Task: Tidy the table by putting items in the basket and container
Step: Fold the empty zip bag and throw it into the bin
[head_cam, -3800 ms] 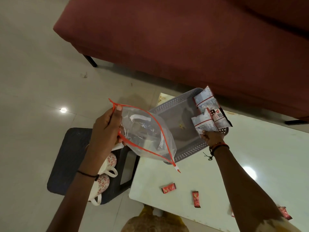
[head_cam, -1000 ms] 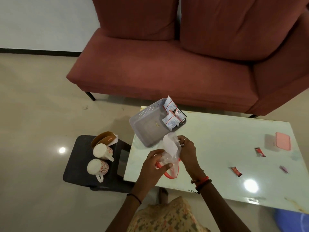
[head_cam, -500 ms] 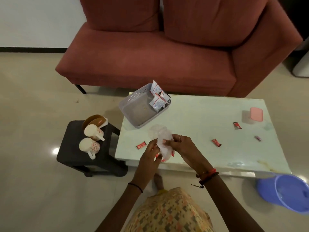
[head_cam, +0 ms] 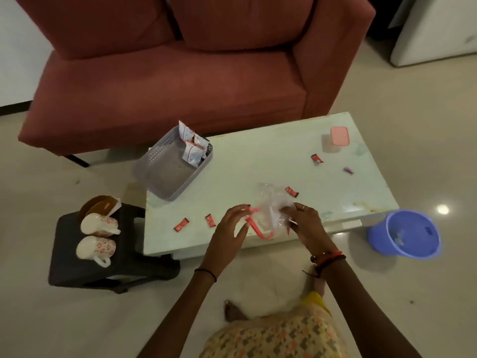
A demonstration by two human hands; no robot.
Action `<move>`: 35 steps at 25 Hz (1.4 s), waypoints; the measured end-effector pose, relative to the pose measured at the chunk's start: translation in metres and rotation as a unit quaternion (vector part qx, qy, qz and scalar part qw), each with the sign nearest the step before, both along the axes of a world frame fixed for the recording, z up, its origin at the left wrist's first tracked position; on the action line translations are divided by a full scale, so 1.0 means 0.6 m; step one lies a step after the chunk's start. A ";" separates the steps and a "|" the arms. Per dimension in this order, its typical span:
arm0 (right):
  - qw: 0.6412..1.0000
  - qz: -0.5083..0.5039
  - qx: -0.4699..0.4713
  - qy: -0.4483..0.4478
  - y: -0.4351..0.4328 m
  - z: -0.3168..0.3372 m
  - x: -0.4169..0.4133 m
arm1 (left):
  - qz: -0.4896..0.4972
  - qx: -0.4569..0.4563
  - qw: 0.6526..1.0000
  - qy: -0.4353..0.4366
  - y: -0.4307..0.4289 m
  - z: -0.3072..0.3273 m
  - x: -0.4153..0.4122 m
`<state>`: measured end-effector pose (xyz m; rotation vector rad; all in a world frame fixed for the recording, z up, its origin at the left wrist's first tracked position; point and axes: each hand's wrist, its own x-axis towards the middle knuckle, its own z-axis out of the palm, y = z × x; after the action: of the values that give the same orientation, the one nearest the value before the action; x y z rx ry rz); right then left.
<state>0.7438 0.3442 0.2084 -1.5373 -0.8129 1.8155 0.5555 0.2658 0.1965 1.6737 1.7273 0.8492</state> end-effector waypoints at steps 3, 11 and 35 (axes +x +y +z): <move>0.997 -0.075 -0.025 0.001 0.033 -0.021 0.115 | 0.025 -0.034 0.998 0.054 0.062 -0.026 0.075; 0.955 -0.241 -0.085 -0.149 0.109 -0.141 0.485 | -0.044 -0.118 0.979 0.159 0.269 -0.128 0.382; 0.931 0.022 -0.213 -0.296 0.276 -0.641 0.929 | -0.126 -0.161 0.976 0.069 0.499 -0.376 0.684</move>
<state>1.3015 0.5095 -0.1762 -2.4371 -0.7383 1.6360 0.9660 0.5655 -0.0294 1.7097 1.5947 0.3236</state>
